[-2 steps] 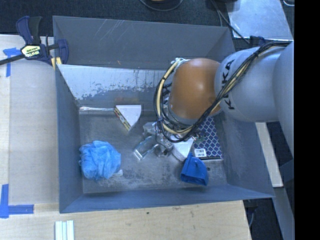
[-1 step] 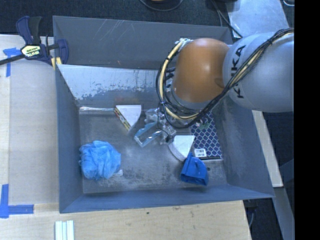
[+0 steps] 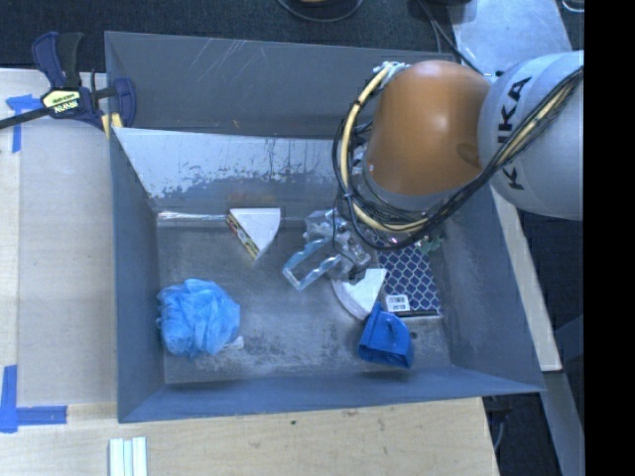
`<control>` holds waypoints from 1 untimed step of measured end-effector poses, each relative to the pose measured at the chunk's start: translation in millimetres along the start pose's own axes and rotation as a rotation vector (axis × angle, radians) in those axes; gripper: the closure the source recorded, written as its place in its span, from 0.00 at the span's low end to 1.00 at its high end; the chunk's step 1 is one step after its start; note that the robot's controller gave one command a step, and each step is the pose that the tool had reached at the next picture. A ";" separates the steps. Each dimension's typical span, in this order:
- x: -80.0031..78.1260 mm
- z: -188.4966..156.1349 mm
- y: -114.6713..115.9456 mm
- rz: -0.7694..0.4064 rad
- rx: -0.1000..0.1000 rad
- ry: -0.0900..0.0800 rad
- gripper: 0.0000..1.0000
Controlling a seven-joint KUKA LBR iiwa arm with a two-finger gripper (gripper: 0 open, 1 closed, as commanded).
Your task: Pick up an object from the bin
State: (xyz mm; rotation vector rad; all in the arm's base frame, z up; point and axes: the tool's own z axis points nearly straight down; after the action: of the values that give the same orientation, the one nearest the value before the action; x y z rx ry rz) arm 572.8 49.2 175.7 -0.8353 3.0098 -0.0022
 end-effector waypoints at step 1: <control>-42.0 10.1 22.0 0.034 0.000 -0.006 1.00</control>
Offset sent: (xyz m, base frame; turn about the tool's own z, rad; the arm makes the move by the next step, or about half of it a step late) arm -0.0037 0.0073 0.1265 0.0078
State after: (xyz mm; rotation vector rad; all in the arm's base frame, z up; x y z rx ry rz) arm 597.7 89.7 166.1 -0.7825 3.0176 0.0005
